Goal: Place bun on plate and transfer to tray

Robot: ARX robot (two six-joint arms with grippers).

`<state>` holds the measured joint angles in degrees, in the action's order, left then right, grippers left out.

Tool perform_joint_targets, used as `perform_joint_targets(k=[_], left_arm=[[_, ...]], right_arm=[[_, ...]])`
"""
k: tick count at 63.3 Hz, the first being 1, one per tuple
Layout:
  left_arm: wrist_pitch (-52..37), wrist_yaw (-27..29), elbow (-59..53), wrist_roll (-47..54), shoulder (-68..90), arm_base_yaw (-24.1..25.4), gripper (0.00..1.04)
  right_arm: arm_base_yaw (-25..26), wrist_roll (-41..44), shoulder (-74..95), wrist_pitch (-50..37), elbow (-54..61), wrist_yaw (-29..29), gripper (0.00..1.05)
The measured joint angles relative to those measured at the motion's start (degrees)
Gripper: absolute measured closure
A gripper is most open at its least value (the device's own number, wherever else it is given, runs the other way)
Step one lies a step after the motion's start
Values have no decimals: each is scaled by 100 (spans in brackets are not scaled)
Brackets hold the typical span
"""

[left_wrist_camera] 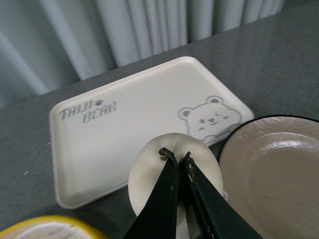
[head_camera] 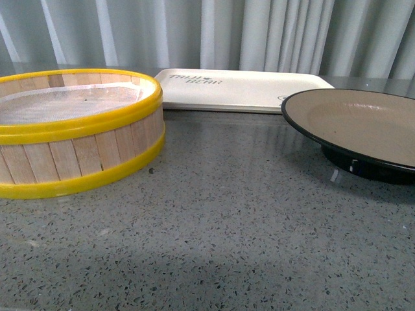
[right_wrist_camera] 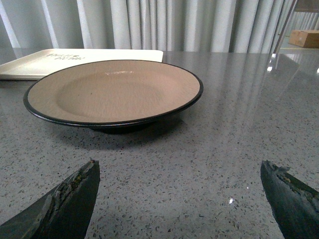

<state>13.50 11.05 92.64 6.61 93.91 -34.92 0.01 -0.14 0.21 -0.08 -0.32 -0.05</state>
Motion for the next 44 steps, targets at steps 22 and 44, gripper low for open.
perform_joint_targets(k=[22, 44], left_arm=[[138, -70, 763, 116, 1447, -1224, 101], [127, 22, 1154, 129, 1923, -1517, 101]], right_arm=[[0, 0, 0, 0, 0, 0, 8], [0, 0, 0, 0, 0, 0, 8]])
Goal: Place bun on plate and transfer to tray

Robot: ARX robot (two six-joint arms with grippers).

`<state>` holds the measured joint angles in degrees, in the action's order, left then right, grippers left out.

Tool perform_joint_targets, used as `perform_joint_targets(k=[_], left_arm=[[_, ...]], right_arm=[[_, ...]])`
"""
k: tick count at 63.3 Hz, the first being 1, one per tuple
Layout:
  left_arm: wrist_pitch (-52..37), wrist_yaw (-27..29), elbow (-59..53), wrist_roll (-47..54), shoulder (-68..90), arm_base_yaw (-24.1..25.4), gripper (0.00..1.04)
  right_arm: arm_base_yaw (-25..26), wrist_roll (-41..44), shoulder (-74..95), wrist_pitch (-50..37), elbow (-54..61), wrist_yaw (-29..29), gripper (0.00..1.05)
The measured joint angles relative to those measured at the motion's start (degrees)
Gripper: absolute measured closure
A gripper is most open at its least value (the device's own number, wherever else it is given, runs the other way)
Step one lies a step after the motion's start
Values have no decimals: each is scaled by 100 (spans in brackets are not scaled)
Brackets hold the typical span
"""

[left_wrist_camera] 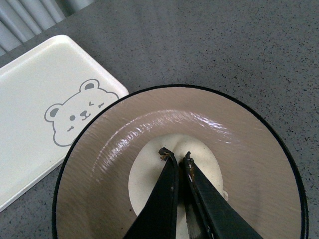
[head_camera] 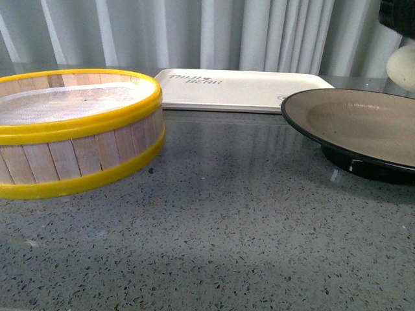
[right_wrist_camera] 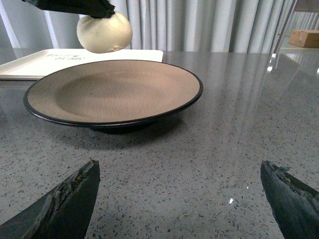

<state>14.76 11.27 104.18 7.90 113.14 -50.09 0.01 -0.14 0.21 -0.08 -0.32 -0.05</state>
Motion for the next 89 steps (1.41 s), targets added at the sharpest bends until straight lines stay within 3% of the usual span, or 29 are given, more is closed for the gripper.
perform_joint_targets(k=[44, 71, 89], left_arm=[[114, 332, 472, 369, 728, 133, 101], [625, 330, 466, 354, 761, 151, 101], [752, 319, 601, 332, 761, 175, 57]], right_arm=[[0, 0, 0, 0, 0, 0, 8], [0, 0, 0, 0, 0, 0, 8], [0, 0, 0, 0, 0, 0, 8]])
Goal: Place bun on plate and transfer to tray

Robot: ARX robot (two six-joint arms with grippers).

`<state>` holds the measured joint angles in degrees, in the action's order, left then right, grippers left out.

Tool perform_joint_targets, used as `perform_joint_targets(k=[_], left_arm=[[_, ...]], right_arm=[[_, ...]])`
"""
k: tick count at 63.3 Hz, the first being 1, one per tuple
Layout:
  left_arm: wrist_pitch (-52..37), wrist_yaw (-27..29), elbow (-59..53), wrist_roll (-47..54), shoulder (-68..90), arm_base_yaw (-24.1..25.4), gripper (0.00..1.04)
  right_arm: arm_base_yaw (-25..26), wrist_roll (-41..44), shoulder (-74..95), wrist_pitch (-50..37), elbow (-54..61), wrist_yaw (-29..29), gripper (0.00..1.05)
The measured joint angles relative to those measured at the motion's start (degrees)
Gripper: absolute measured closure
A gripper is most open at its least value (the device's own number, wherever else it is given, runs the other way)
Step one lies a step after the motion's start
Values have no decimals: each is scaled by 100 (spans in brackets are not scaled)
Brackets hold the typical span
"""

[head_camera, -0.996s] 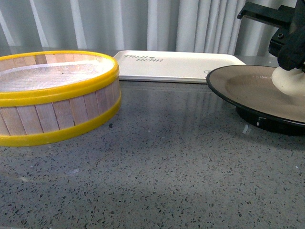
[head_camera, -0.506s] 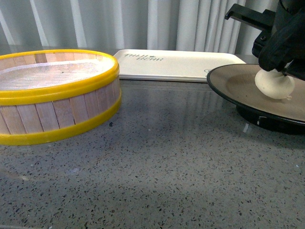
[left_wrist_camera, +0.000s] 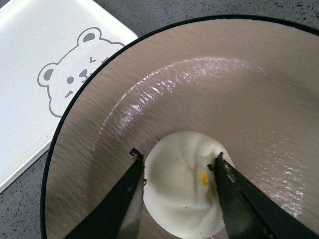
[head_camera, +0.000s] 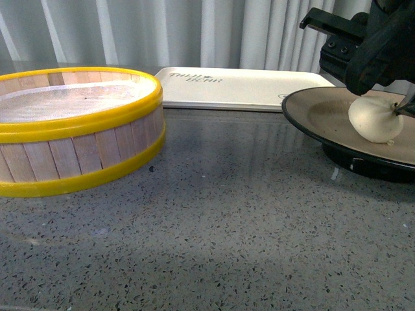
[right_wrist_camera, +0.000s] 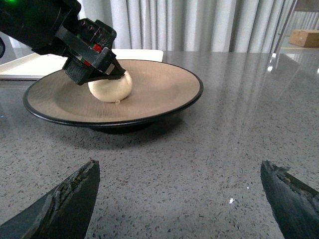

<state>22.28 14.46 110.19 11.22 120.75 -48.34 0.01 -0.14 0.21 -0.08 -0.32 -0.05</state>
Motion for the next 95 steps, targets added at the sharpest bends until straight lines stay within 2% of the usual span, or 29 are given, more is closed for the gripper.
perform_joint_targets(k=[13, 20, 31, 41, 58, 76, 78, 81, 83, 88, 95], left_arm=[[103, -103, 153, -98, 9, -4, 27], [136, -133, 271, -125, 9, -4, 5], [31, -223, 210, -208, -140, 79, 7], [-549, -221, -452, -203, -942, 389, 7], [-1394, -308, -2310, -227, -3265, 1705, 7], [-1604, -911, -4457, -162, -5217, 2883, 7], [-1788, -734, -4712, -249, -5405, 2948, 9], [-2509, -223, -5302, -501, -5759, 3128, 18], [-2894, -173, -5676, -654, -5989, 3274, 23], [-3541, -457, -6675, -890, -6642, 3722, 37], [-3875, -905, -7724, -1016, -7318, 4256, 55]], right_arm=[[0, -2, 0, 0, 0, 0, 8], [0, 0, 0, 0, 0, 0, 8], [0, 0, 0, 0, 0, 0, 8], [0, 0, 0, 0, 0, 0, 8], [0, 0, 0, 0, 0, 0, 8], [0, 0, 0, 0, 0, 0, 8], [0, 0, 0, 0, 0, 0, 8], [0, 0, 0, 0, 0, -2, 8], [0, 0, 0, 0, 0, 0, 8], [0, -2, 0, 0, 0, 4, 8], [0, 0, 0, 0, 0, -2, 8]])
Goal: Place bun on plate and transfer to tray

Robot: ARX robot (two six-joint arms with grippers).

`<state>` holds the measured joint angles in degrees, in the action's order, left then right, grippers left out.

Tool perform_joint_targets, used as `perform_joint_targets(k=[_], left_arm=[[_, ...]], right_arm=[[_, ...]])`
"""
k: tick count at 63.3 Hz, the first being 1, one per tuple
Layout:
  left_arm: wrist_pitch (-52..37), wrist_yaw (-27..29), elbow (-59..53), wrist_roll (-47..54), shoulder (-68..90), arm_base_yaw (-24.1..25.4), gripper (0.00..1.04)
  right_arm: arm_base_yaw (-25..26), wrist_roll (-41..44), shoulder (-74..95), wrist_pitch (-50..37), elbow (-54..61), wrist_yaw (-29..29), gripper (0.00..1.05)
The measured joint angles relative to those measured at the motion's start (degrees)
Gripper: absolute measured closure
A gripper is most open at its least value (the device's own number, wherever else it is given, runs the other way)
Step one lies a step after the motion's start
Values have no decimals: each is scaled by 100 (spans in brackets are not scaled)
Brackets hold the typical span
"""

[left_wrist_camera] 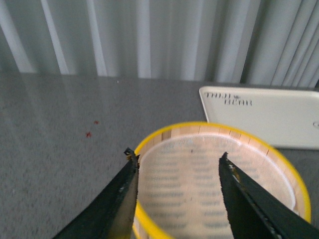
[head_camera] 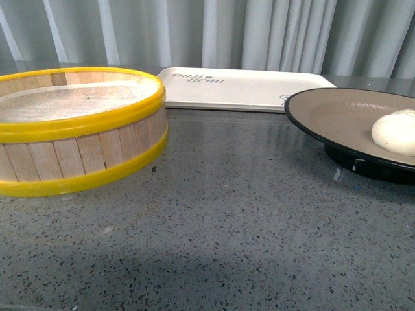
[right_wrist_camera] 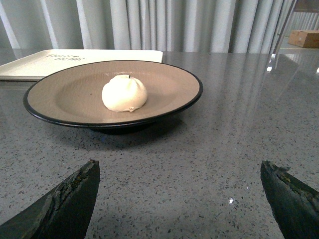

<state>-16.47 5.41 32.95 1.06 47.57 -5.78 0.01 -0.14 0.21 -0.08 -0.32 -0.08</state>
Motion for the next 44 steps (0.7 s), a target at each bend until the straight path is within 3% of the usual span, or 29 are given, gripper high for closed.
perform_joint_targets(k=[4, 15, 44], left_arm=[[-87, -435, -509, -33, -295, 361, 66], [-184, -529, -1558, -85, -1130, 555, 100], [-203, -533, -2680, -118, -2299, 564, 101]], right_arm=[[0, 0, 0, 0, 0, 0, 8], [0, 0, 0, 0, 0, 0, 8], [0, 0, 0, 0, 0, 2, 8]])
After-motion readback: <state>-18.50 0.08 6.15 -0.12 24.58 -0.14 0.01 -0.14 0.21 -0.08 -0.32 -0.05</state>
